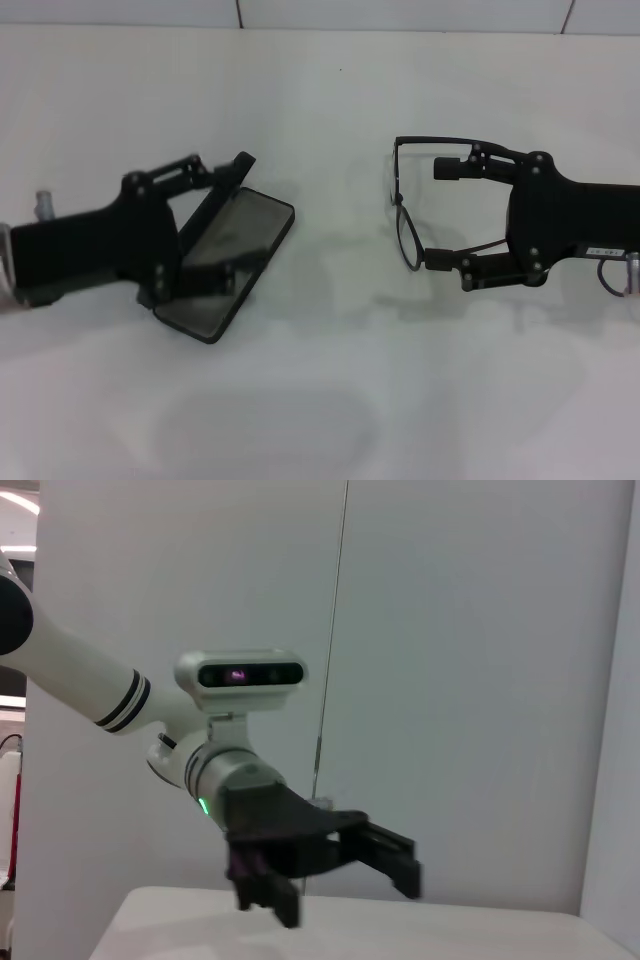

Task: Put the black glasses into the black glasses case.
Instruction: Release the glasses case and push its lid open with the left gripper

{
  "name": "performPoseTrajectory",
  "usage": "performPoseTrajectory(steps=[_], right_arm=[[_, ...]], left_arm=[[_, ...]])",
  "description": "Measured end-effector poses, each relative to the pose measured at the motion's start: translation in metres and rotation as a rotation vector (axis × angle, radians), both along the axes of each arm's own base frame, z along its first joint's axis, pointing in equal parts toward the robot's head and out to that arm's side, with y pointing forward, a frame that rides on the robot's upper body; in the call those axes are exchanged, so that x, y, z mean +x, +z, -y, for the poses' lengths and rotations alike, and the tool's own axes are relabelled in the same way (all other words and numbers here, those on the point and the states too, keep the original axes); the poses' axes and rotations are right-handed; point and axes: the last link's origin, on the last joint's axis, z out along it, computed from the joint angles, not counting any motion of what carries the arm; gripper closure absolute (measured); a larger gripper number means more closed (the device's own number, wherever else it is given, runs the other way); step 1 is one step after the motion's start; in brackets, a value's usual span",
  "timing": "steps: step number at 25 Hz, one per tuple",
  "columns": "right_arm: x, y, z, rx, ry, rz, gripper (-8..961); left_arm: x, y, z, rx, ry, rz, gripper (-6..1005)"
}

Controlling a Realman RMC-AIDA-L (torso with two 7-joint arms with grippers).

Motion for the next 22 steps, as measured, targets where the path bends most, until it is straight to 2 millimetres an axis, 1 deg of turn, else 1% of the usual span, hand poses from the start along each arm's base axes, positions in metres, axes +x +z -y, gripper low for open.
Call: performPoseTrajectory(steps=[1, 3, 4, 7, 9, 14, 22], right_arm=[[0.000, 0.000, 0.000, 0.001, -0.001, -0.001, 65], [0.000, 0.001, -0.001, 0.005, -0.001, -0.005, 65], [0.000, 0.002, -0.001, 0.008, -0.002, -0.008, 65], [0.000, 0.004, -0.002, 0.014, -0.004, -0.011, 65], [0.000, 0.004, -0.002, 0.016, -0.005, -0.012, 64], [0.002, 0.005, -0.001, 0.017, -0.009, -0.010, 64], [0.004, 0.004, -0.003, 0.032, -0.023, 0.003, 64]], left_arm=[[0.000, 0.001, -0.004, 0.002, 0.027, -0.001, 126], [0.001, 0.007, -0.020, -0.022, 0.123, -0.042, 126], [0.001, 0.012, -0.031, -0.041, 0.194, -0.076, 126], [0.001, 0.021, -0.053, -0.106, 0.392, -0.157, 127], [0.002, 0.023, -0.062, -0.146, 0.500, -0.199, 127], [0.003, 0.017, -0.064, -0.177, 0.572, -0.271, 128], [0.005, 0.000, -0.062, -0.217, 0.641, -0.387, 129]])
